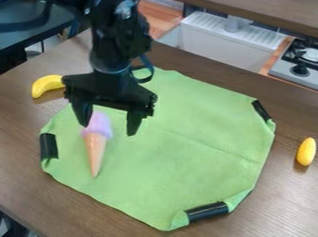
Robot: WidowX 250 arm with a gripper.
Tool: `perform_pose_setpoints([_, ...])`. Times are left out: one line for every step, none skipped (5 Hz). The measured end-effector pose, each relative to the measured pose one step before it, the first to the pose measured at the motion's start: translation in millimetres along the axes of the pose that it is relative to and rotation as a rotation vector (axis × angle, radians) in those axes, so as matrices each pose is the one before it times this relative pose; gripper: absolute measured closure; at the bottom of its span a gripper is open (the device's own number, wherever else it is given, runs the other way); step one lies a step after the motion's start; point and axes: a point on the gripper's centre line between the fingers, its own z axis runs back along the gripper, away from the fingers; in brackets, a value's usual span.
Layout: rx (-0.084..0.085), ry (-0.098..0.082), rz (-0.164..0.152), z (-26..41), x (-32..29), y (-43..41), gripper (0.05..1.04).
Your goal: Put the ice cream on the bottom left of the table
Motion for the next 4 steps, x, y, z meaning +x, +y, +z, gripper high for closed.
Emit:
perform_pose_setpoints([-0.0543, -0.0431, 0.0565, -4.67, 1.14, 1.60, 0.083])
perform_pose_setpoints([-0.0461, -0.0209, 0.0422, -4.09, 3.62, 1.11, 0.083])
perform_pose_setpoints([-0.0046, -0.0033, -0.0007, -3.05, 1.83, 1.19, 0.083])
perform_pose_setpoints([0.0167, 0.0108, 0.0042, -7.38, -1.40, 1.32, 0.083])
